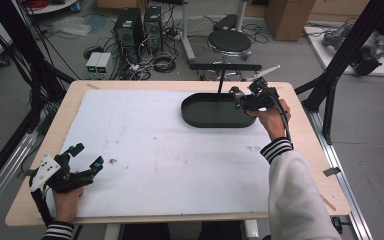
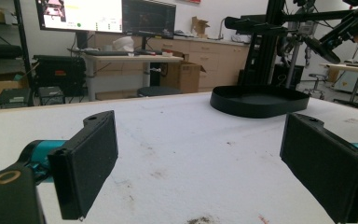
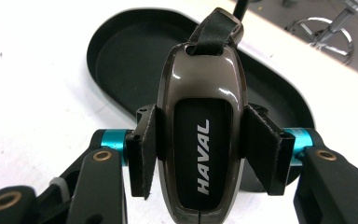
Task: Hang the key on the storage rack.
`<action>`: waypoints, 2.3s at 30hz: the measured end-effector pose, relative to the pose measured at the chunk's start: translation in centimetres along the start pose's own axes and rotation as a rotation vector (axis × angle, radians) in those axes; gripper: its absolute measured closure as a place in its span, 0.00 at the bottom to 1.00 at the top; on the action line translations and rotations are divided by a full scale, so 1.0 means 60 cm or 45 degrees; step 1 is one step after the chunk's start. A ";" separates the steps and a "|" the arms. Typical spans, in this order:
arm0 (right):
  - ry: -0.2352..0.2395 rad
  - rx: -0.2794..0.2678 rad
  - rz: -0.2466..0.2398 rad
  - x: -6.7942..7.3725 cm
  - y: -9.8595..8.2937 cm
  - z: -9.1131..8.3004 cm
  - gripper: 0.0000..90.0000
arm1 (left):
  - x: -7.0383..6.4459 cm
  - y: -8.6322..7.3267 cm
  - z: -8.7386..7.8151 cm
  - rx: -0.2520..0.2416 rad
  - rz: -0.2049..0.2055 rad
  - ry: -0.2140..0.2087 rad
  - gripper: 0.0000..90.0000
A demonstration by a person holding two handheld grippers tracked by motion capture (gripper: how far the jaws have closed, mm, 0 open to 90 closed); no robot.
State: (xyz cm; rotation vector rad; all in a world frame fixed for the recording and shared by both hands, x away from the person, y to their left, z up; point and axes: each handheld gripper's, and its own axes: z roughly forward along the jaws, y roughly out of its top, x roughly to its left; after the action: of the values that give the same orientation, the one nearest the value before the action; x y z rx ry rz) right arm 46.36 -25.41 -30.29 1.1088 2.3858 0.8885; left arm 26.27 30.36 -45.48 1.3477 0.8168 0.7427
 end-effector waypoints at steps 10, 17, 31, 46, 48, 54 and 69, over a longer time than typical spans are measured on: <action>-0.030 -0.069 0.031 -0.016 0.024 -0.015 0.54 | 0.000 0.000 0.000 0.000 0.001 -0.001 0.13; -0.042 -0.094 0.043 -0.022 0.028 -0.018 0.54 | 0.000 0.000 0.000 0.000 0.000 -0.001 0.13; -0.067 -0.154 0.068 -0.030 0.038 -0.018 0.54 | 0.001 0.000 0.000 0.000 -0.006 0.001 0.13; -0.130 -0.205 0.091 -0.040 0.039 -0.007 0.54 | 0.001 0.000 0.000 0.000 -0.004 0.000 0.13; -0.145 -0.207 0.089 -0.042 0.038 -0.006 0.54 | 0.000 0.000 0.000 0.001 -0.003 0.000 0.13; -0.162 -0.200 0.115 -0.048 0.034 -0.004 0.53 | 0.000 0.000 0.000 0.000 -0.004 0.001 0.13; -0.153 -0.154 0.153 -0.056 0.024 0.016 0.53 | 0.000 0.000 0.000 0.000 0.000 0.000 0.13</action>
State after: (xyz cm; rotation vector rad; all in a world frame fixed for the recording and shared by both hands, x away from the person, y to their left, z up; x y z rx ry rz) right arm 49.80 -26.91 -29.83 1.2321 2.1583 0.9631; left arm 26.27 30.36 -45.49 1.3479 0.8164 0.7429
